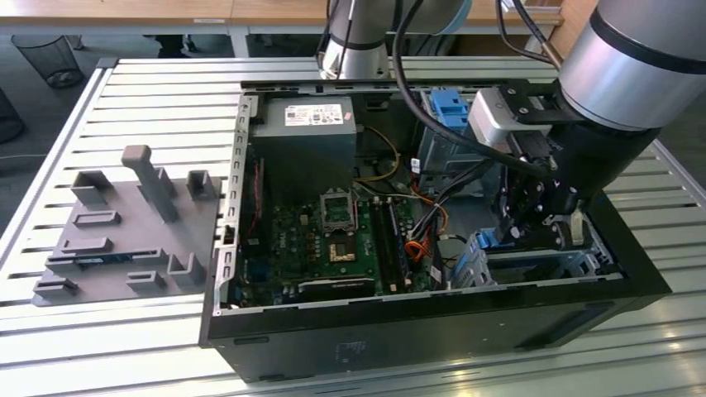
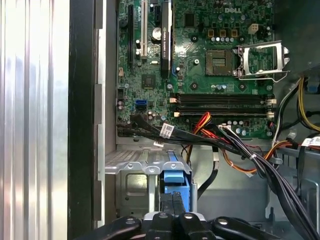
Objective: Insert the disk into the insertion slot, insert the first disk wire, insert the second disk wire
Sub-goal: 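Insert the disk into the insertion slot, then insert the first disk wire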
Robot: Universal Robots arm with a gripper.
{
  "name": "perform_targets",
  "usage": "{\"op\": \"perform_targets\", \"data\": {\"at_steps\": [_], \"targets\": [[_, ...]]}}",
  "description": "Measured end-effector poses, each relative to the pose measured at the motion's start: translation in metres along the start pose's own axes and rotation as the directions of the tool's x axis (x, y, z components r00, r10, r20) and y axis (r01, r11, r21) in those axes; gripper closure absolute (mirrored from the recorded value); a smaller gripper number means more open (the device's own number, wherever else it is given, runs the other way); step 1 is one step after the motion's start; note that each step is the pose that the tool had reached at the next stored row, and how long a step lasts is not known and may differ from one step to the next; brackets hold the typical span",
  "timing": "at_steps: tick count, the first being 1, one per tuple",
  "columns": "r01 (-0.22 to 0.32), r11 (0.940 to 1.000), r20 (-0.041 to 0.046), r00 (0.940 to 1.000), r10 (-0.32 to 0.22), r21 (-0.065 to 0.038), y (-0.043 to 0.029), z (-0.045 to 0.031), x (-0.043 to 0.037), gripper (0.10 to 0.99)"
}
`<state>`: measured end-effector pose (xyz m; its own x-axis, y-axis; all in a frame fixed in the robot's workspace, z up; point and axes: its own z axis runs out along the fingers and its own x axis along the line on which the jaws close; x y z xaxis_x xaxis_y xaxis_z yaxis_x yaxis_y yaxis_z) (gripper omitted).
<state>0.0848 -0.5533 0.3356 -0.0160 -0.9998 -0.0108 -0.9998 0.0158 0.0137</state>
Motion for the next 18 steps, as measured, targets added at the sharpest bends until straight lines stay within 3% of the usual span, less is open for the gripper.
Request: {"op": "perform_targets", "data": {"at_steps": [18], "targets": [[0.0, 1.0, 0.0, 1.0, 0.0, 0.0, 0.0, -0.0027, 0.0, 0.98]]}}
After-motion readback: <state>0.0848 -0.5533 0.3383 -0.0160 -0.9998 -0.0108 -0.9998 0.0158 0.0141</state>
